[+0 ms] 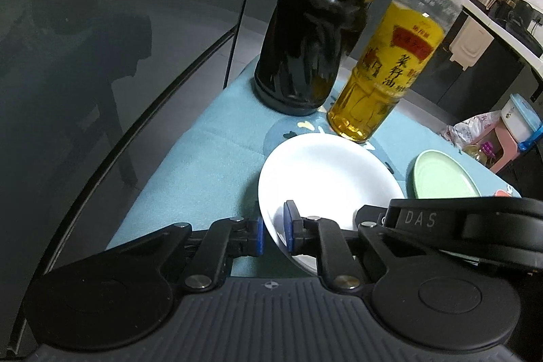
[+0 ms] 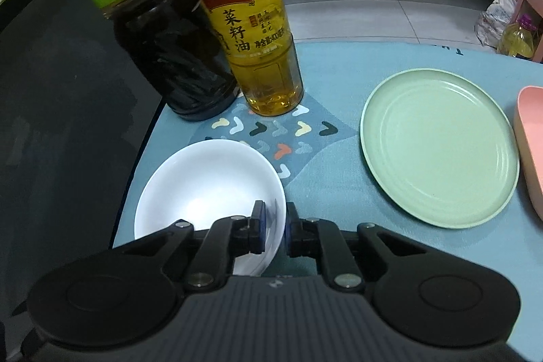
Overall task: Organize plates and bowls
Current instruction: 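Close both grippers on the white plate's rim, then lift the small white plate with both grippers and carry it over the black bowl, then lower the small white plate into the white bowl inside the black bowl, then open both grippers and withdraw from the stacked bowls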
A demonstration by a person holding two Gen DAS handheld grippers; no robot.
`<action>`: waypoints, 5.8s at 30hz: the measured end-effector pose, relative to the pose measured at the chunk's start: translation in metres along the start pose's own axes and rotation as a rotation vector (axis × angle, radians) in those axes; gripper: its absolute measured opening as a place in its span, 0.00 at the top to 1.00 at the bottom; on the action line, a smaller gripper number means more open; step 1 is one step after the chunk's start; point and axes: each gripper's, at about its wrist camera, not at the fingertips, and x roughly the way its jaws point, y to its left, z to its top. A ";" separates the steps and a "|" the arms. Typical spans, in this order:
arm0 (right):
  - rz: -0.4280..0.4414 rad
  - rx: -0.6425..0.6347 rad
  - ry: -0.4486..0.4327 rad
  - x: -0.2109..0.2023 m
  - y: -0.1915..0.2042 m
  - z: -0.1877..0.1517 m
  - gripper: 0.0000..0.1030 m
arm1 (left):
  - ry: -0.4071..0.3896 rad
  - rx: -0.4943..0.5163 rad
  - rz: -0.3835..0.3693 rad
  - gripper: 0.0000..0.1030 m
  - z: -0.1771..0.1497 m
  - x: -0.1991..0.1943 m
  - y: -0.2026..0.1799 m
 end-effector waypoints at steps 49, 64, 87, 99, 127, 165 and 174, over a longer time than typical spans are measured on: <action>-0.008 0.091 -0.100 -0.183 -0.060 -0.174 0.84 | 0.028 0.203 -0.159 0.86 -0.150 -0.175 -0.057; -0.011 0.116 -0.082 -0.188 -0.073 -0.203 0.84 | 0.068 0.260 -0.167 0.86 -0.171 -0.178 -0.061; -0.002 0.119 -0.048 -0.174 -0.075 -0.206 0.84 | 0.138 0.237 -0.169 0.86 -0.174 -0.160 -0.051; 0.018 0.150 -0.062 -0.178 -0.079 -0.206 0.84 | 0.142 0.218 -0.182 0.86 -0.170 -0.161 -0.047; -0.019 0.144 -0.100 -0.186 -0.083 -0.209 0.82 | 0.150 0.233 -0.174 0.85 -0.168 -0.171 -0.046; -0.021 0.131 -0.086 -0.185 -0.084 -0.207 0.81 | 0.080 0.235 -0.186 0.77 -0.144 -0.185 -0.041; -0.051 0.143 -0.154 -0.193 -0.094 -0.177 0.72 | 0.023 0.255 -0.155 0.76 -0.127 -0.172 -0.053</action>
